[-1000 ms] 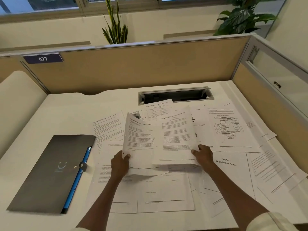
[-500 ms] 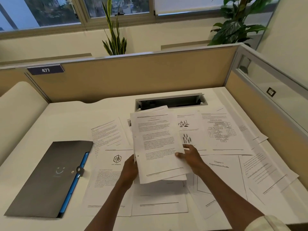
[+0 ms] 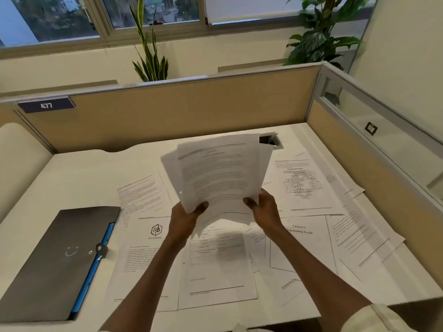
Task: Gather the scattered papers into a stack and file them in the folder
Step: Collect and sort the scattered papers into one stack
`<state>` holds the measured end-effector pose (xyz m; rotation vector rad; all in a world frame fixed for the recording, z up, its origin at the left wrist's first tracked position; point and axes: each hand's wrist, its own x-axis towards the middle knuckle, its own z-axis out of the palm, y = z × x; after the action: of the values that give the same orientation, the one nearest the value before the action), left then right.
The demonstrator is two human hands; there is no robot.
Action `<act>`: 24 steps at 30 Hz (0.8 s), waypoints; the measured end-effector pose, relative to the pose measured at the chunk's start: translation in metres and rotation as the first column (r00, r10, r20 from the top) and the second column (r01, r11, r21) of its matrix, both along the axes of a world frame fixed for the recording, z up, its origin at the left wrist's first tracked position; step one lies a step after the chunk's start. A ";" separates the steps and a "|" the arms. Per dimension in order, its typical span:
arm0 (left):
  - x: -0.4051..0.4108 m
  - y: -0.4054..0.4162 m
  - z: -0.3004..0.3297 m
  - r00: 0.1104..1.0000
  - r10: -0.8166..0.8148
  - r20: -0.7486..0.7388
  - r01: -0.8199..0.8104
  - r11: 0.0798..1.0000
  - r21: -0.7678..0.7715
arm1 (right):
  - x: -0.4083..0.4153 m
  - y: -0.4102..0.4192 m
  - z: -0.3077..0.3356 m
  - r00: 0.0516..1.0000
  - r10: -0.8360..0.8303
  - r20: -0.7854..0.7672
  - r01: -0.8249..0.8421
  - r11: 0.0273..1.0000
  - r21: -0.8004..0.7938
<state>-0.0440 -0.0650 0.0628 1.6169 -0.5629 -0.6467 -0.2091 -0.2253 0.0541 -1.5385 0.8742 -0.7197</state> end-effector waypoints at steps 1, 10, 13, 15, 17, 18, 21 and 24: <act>-0.001 -0.001 -0.001 1.000 0.014 0.012 -0.014 1.000 0.003 | 0.000 0.000 0.000 1.000 0.005 -0.002 -0.005 1.000 -0.004; -0.019 0.007 -0.020 0.998 0.008 0.058 -0.007 1.000 -0.015 | -0.004 0.007 -0.018 0.996 0.074 -0.052 -0.075 0.997 -0.013; -0.023 -0.003 -0.019 0.997 0.035 0.073 -0.037 0.999 0.020 | -0.002 0.007 -0.019 0.997 0.058 -0.049 -0.056 0.998 0.041; -0.024 -0.008 -0.018 0.995 0.058 0.079 -0.060 0.998 0.029 | -0.003 0.003 -0.018 0.997 0.059 -0.052 -0.056 0.997 0.059; -0.024 -0.012 -0.014 0.992 0.080 0.093 -0.084 0.996 0.036 | -0.008 -0.006 -0.018 0.991 0.094 -0.090 -0.091 0.995 0.041; -0.024 -0.013 -0.013 0.992 0.089 0.095 -0.093 0.995 0.042 | -0.013 -0.012 -0.018 0.986 0.119 -0.121 -0.116 0.993 0.032; -0.024 -0.016 -0.013 0.991 0.088 0.102 -0.095 0.993 0.066 | -0.034 -0.037 -0.027 0.980 0.094 -0.177 -0.085 0.995 0.058; -0.029 -0.019 -0.016 0.992 0.095 0.081 -0.101 0.991 0.082 | -0.062 -0.071 -0.040 0.950 -0.106 -0.293 0.131 0.989 0.066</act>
<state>-0.0731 -0.0843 0.0469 1.7451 -0.5137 -0.5444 -0.2715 -0.2960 0.0140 -1.5474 1.2097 -0.5414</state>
